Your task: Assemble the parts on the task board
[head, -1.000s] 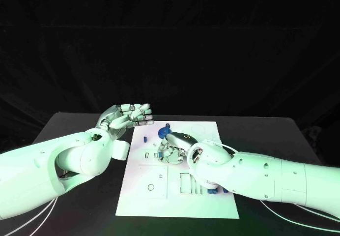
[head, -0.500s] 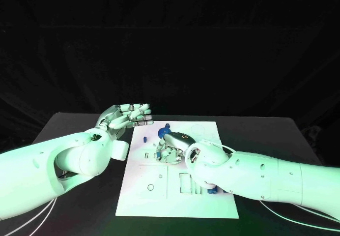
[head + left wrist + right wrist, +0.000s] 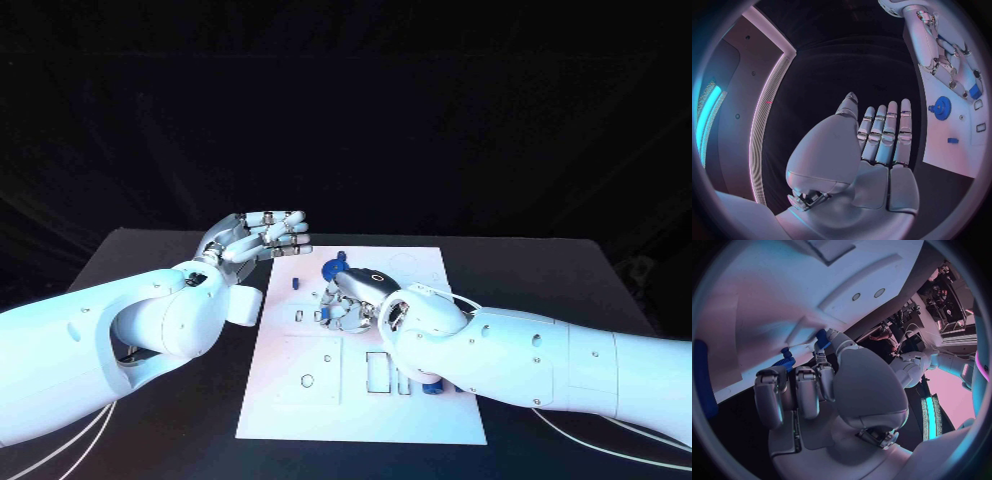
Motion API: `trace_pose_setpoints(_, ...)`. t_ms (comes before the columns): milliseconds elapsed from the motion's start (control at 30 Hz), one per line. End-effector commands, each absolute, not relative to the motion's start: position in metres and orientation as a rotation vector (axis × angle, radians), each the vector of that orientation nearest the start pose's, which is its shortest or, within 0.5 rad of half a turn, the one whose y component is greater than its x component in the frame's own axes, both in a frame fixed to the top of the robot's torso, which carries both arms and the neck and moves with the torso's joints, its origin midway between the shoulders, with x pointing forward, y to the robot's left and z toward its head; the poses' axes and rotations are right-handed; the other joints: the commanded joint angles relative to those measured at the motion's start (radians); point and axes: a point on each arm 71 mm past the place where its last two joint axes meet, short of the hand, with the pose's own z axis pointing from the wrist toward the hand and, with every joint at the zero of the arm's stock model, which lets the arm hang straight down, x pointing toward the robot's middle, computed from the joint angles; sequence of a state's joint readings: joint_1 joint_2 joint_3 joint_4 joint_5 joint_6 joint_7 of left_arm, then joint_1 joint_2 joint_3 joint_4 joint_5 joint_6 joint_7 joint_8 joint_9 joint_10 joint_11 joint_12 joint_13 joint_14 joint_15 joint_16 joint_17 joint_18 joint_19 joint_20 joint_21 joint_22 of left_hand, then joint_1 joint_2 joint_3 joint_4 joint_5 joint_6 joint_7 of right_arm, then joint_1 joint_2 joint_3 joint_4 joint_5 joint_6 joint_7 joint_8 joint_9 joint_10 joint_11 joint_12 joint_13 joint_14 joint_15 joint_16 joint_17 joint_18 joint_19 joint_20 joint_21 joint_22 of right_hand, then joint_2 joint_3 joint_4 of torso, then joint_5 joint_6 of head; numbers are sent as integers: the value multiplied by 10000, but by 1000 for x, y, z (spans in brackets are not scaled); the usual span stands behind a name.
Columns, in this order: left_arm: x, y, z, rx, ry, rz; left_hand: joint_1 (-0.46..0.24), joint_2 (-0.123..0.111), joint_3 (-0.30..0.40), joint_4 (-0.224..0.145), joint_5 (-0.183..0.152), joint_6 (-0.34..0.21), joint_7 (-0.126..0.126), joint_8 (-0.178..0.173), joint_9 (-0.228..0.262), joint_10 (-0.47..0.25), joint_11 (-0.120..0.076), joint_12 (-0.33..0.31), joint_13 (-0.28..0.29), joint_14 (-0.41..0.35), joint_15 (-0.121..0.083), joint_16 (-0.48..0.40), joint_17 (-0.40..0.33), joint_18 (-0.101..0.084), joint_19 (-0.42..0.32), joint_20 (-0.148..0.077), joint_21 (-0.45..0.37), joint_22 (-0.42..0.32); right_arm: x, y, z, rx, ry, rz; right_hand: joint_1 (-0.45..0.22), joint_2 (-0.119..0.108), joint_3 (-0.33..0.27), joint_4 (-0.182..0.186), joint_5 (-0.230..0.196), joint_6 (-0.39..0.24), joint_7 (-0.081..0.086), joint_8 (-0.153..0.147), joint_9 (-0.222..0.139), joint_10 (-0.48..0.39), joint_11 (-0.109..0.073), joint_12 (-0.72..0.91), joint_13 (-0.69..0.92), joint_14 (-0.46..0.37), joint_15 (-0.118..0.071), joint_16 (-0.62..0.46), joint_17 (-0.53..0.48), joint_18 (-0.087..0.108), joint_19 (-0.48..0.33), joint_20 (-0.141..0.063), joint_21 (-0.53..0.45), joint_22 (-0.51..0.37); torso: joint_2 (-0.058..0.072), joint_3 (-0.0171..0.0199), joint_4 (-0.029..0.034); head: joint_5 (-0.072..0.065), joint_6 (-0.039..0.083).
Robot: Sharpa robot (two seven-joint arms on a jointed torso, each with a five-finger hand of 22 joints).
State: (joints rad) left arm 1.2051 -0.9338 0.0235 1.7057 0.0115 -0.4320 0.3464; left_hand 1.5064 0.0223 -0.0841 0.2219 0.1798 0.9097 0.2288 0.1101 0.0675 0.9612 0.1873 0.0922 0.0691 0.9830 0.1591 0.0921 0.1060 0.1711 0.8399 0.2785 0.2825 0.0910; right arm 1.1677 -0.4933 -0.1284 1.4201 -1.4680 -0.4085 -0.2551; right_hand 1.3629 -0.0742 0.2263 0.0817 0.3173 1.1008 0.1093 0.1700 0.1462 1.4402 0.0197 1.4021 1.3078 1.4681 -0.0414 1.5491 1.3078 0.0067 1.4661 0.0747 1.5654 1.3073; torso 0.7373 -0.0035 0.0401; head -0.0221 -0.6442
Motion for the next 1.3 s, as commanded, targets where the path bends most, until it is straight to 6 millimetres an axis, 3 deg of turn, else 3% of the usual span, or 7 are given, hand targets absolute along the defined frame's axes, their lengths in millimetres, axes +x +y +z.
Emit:
trace_pose_setpoints(33, 464, 205, -142, -11431, 13782, -15640, 93, -2, 5, -45, -45, -57, 75, -45, -8, -10, 63, -67, -9, -20, 10, -30, 10, 132, 76, 28, -44, -11, 468, -61, -234, -2046, 17383, 6943, -24, 58, 5, 69, 29, 93, -108, 9, 227, -45, 2, -67, 807, 926, -36, -15, 2220, -67, 1047, -85, 54, 2635, -2, -4, -3, 7, 15)
trace_pose_setpoints(833, 464, 206, -142, -11442, 13788, -15620, 94, -2, 1, -48, -46, -63, 77, -51, -9, -17, 65, -77, -11, -20, 11, -38, 11, 132, 77, 28, -45, -14, 468, -62, -234, -2043, 17391, 6793, -319, -141, -27, 149, 77, -114, -31, -83, 228, -172, 62, -222, 675, 909, 6, -58, 2150, -67, 1047, -56, 54, 2635, 1, -7, -3, 44, 31)
trace_pose_setpoints(1067, 464, 206, -142, -11447, 13791, -15613, 94, -2, 1, -48, -46, -63, 77, -51, -9, -17, 65, -77, -11, -20, 11, -38, 11, 132, 77, 28, -45, -14, 469, -61, -234, -2061, 17385, 6857, -528, -309, -51, 219, 23, -495, 127, -296, 158, -325, 191, -389, 528, 892, 106, -97, 2087, -67, 1047, 16, 54, 2635, 1, -7, -10, 52, 6)
trace_pose_setpoints(1300, 464, 206, -142, -11452, 13799, -15608, 94, -2, 1, -48, -46, -63, 77, -51, -9, -17, 65, -77, -11, -20, 11, -38, 11, 132, 77, 28, -45, -14, 470, -61, -234, -2085, 17380, 6874, -570, -382, -46, 219, 30, -614, 183, -373, 129, -372, 243, -435, 488, 883, 152, -118, 2053, -67, 1047, 58, 54, 2635, -1, -8, 0, 45, -11)
